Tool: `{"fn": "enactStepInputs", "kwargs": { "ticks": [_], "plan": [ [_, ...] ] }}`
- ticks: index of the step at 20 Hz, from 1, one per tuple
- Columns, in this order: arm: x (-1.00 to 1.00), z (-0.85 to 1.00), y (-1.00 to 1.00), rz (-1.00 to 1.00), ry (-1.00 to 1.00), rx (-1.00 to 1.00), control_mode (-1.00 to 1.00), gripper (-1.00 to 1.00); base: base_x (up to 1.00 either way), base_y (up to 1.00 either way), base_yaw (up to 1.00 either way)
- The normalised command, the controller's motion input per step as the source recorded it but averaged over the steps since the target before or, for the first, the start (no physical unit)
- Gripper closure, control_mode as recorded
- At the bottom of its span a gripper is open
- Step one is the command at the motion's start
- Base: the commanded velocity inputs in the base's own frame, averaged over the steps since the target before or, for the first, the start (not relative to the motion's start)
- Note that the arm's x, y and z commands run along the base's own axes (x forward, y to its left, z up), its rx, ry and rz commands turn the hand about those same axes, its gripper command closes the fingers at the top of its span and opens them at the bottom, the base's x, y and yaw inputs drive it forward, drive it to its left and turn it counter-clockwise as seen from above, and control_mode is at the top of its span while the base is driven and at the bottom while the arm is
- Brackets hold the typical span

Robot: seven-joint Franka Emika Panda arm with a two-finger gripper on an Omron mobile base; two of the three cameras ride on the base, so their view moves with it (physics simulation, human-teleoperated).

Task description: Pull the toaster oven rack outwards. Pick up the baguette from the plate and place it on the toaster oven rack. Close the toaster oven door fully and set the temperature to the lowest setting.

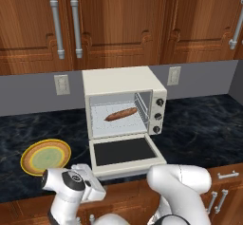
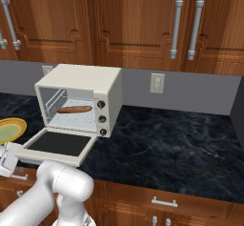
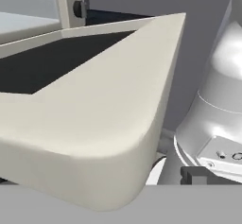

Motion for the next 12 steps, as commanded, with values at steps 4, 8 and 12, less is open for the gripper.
{"fn": "enactStepInputs", "kwargs": {
  "ticks": [4, 8, 12],
  "plan": [
    [0.01, 0.25, -0.82, 0.00, 0.00, 0.09, -1.00, -1.00, 0.00, 0.00, 0.00],
    [0.03, 0.36, -0.84, 0.00, 0.00, 0.06, -1.00, -1.00, 0.00, 0.00, 0.00],
    [0.10, 0.44, -0.86, 0.00, 0.00, 0.04, -1.00, -1.00, 0.00, 0.00, 0.00]
  ]
}}
